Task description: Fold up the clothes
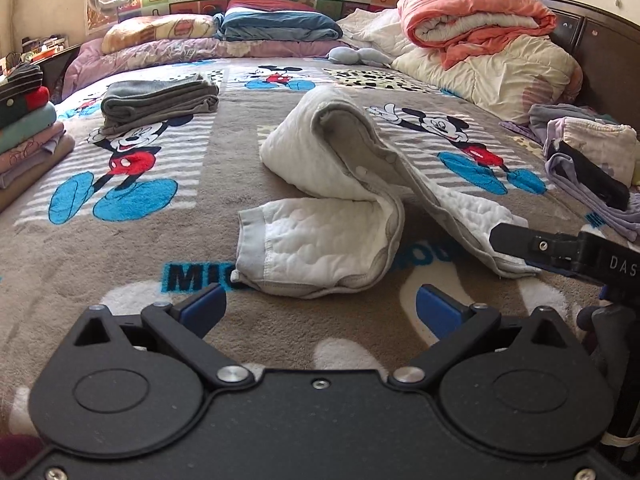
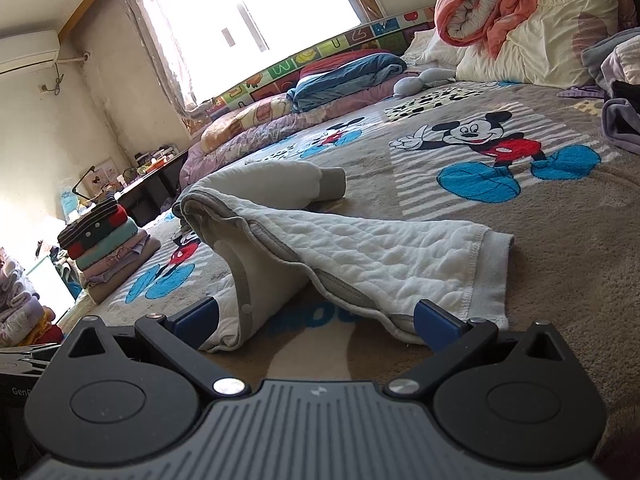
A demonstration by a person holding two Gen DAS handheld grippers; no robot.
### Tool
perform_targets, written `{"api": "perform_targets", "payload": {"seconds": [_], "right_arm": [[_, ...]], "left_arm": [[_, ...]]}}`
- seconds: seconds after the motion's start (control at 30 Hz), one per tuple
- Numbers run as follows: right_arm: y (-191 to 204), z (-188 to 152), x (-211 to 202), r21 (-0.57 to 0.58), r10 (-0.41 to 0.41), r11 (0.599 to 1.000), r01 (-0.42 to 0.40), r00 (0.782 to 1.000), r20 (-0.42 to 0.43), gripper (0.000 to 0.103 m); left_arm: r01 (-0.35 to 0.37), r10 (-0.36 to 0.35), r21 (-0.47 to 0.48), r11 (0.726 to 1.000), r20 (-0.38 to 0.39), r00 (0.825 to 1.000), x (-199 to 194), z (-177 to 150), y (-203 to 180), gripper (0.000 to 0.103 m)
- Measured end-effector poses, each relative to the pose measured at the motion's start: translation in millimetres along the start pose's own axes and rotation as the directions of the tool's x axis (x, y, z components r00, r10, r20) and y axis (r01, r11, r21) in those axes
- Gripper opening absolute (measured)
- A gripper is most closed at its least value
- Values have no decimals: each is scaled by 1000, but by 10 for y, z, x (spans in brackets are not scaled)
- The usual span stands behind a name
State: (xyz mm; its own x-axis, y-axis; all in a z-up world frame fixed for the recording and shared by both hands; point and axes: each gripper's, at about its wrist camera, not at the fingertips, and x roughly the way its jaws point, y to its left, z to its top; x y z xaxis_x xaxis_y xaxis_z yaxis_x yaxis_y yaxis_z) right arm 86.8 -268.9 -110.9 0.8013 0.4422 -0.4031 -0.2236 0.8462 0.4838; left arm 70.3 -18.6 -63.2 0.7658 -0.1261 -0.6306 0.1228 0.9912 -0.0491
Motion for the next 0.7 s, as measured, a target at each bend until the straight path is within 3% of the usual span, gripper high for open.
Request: {"api": "perform_targets", "payload": {"seconds": [0.17,0.23,0.3,0.33,0.5,0.7], "right_arm": [[-117,23,98,91,46,995,-46,999,3,101],[-167,32,89,115,66,991,-69,997,24,92],[-211,46,77,130,81,988,-86,996,45,73],[-230,53,77,134,81,987,-87,995,51,72],[-313,79,104,160,83,983,-94,994,75,72],[-434,126,189,203,61,976,-81,993,103,78]], "left_arm": [[-20,17,72,997,33,999,18,281,-75,100],[-27,22,98,995,58,998,27,420,-109,100],[-36,28,121,992,68,997,75,569,-142,100],[-43,33,131,991,72,997,107,640,-158,100],[-61,42,233,971,86,995,262,981,-310,100],[-99,75,366,925,79,994,604,1305,-504,98]]}}
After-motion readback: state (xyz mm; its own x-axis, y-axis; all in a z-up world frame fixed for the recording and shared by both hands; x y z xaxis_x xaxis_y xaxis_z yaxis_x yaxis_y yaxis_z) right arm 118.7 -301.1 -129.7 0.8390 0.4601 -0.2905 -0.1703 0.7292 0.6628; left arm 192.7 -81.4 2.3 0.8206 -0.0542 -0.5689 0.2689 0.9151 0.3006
